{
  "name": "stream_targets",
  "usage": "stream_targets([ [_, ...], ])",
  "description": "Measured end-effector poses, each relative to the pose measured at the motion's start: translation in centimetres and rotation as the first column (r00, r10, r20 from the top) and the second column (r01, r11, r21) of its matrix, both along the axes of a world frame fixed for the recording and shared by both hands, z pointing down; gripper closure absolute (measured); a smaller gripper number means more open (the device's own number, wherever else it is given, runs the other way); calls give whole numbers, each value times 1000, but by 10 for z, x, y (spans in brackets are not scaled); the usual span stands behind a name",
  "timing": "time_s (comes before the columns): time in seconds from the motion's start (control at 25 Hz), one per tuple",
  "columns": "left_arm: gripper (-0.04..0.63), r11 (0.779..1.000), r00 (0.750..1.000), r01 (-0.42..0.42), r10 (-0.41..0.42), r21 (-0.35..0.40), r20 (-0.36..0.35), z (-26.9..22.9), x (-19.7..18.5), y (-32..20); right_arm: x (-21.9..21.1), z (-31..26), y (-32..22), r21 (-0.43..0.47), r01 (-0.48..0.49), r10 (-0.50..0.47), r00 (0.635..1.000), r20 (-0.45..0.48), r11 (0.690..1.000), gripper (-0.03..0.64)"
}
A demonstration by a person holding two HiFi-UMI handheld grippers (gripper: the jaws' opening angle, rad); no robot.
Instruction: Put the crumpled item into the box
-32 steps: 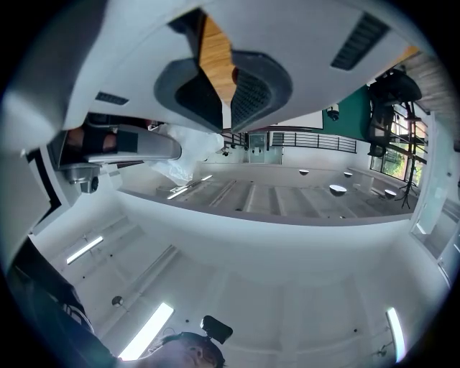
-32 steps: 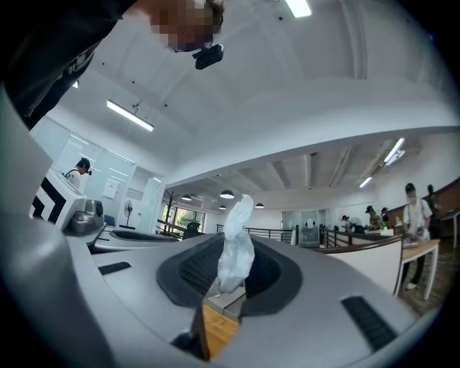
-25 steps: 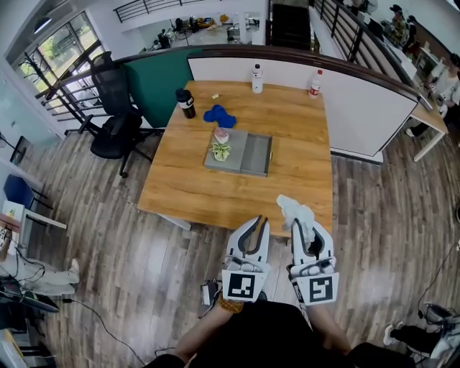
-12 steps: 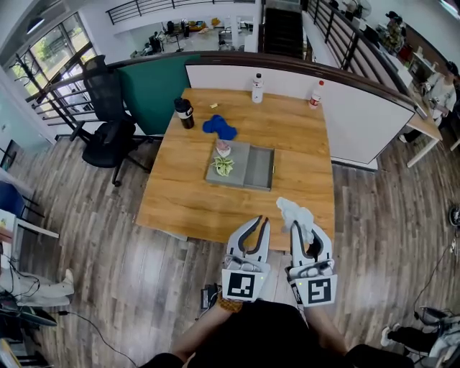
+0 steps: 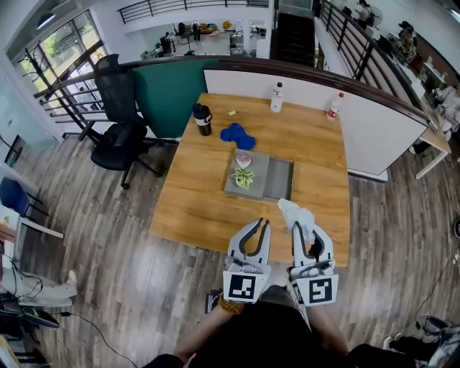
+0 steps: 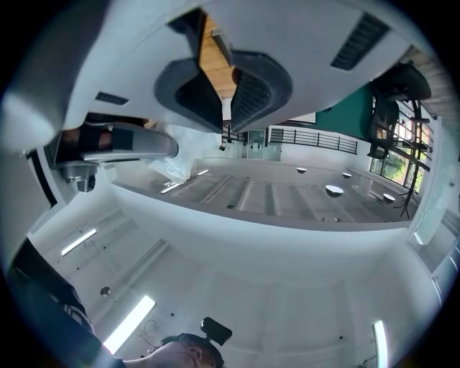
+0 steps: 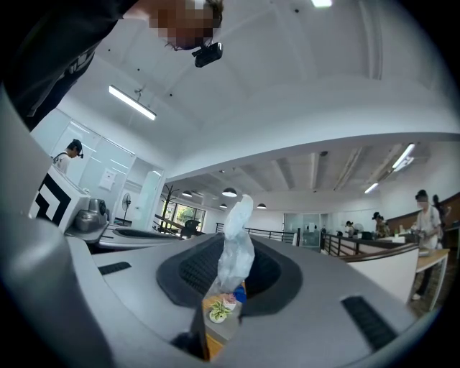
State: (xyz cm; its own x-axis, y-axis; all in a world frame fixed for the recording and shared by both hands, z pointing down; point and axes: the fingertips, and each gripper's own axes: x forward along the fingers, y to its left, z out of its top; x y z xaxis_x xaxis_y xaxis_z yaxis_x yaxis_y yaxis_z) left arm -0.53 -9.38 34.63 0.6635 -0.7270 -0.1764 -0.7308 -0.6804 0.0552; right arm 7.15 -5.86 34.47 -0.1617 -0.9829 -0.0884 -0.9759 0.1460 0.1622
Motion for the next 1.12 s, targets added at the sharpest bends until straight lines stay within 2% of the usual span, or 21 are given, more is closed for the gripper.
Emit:
stream_targets([
  [0.28, 543, 999, 999, -37, 37, -33, 2, 16, 18, -15, 10, 17, -14, -64, 1, 0, 1000, 27, 998, 545],
  [0.48, 543, 999, 999, -38, 39, -27, 16, 11, 37, -42, 35, 14, -44, -63, -1, 3, 1000, 25, 998, 545],
  [0.64, 543, 1000, 999, -23, 24, -17, 36, 6, 55, -60, 63, 9, -68, -32, -11, 12, 999, 38, 999, 545],
  [0.84, 543, 1000, 997, 8, -9, 6, 72, 4, 82, -88, 82, 14, -92, -7, 30, -29, 998, 49, 1000, 545],
  [0.96, 543, 999, 997, 30, -32, 24, 68, 0, 93, -95, 100, 26, -102, -36, 33, -30, 997, 64, 999, 545],
  [1.12, 543, 998, 997, 55, -54, -24, 61, 14, 94, -105, 112, 25, -110, -52, 33, -31, 998, 45, 998, 545],
])
